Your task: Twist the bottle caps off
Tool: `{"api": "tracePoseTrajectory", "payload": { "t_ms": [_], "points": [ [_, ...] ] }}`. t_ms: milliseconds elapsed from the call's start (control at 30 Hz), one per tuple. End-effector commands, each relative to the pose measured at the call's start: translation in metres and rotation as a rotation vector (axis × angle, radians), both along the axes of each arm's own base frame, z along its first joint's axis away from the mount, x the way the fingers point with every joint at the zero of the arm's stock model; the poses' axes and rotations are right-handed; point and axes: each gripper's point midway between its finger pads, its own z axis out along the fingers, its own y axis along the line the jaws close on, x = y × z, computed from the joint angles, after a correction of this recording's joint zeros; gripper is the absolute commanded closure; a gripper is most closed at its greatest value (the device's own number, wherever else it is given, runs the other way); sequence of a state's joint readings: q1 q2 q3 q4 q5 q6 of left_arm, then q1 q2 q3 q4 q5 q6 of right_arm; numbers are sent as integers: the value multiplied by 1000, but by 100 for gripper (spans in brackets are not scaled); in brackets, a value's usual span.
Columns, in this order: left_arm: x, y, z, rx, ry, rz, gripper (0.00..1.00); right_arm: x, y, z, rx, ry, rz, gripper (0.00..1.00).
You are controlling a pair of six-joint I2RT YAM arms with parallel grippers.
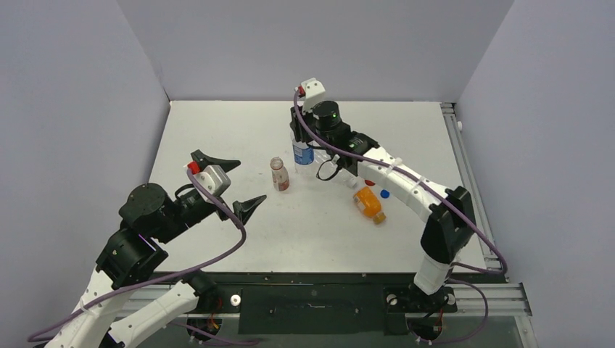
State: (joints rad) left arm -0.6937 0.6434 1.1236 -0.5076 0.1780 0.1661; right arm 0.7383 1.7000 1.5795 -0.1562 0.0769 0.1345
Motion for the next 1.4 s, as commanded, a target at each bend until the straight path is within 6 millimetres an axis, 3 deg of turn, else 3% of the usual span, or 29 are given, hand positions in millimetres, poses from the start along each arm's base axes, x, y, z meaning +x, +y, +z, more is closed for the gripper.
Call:
{"api": "tracePoseTrajectory", "payload": {
  "t_ms": [0,267,467,867,933,1133,1267,1367],
  "points": [
    [-3,5,11,-3,-26,4,3,33,5,24,104,-115,-69,100],
    [-7,0,17,-20,-37,-28,3,69,13,1,154,-135,-145,100],
    [-9,-2,19,-36,-37,-43,3,84,25,-16,170,-124,-148,100],
    [-4,-5,23,-34,-49,-41,3,85,41,-52,109,-82,-109,99],
    [-4,-4,26,-40,-58,-37,3,83,41,-54,103,-81,-104,94],
    [-5,-6,30,-52,-68,-47,3,79,40,-49,100,-88,-88,59],
    [-5,-7,32,-58,-72,-51,3,74,42,-39,97,-101,-67,42],
    [-4,-8,32,-59,-70,-53,3,72,41,-35,95,-106,-62,34]
  ]
}}
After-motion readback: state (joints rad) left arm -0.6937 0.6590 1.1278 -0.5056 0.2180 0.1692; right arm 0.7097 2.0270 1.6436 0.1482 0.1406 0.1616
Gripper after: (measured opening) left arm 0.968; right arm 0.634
